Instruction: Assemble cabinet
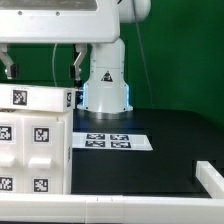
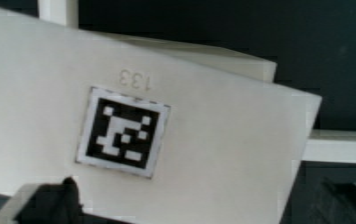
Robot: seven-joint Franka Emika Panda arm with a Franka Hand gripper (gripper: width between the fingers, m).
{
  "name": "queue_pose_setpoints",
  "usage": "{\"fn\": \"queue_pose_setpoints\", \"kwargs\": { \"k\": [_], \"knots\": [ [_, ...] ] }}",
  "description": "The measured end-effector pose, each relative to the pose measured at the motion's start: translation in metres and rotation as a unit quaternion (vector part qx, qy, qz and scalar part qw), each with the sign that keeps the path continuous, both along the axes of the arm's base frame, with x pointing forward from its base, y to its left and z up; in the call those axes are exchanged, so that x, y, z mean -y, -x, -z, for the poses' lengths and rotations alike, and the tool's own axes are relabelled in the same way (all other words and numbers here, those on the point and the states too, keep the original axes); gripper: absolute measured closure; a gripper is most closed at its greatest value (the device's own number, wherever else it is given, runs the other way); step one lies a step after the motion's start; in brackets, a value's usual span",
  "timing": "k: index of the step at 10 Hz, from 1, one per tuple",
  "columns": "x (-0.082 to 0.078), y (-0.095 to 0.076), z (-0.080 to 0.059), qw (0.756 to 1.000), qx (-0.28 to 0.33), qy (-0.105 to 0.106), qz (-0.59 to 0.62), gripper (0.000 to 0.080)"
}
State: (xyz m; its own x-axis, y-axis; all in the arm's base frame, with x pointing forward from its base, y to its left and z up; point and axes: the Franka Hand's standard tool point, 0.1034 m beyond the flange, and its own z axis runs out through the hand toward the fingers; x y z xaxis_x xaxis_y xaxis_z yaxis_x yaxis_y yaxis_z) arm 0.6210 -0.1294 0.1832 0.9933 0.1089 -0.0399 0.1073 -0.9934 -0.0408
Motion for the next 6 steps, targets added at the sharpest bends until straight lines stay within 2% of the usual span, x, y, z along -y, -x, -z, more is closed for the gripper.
{"fn": "queue_pose_setpoints", "kwargs": {
  "k": [4,6],
  "knots": [
    [0.0020,0.0007,0.0001,0.992,0.004,-0.005,-0.127,0.0150],
    [0.0019,-0.0018,-0.0014,0.959,0.022,0.000,-0.283,0.0150]
  ]
}}
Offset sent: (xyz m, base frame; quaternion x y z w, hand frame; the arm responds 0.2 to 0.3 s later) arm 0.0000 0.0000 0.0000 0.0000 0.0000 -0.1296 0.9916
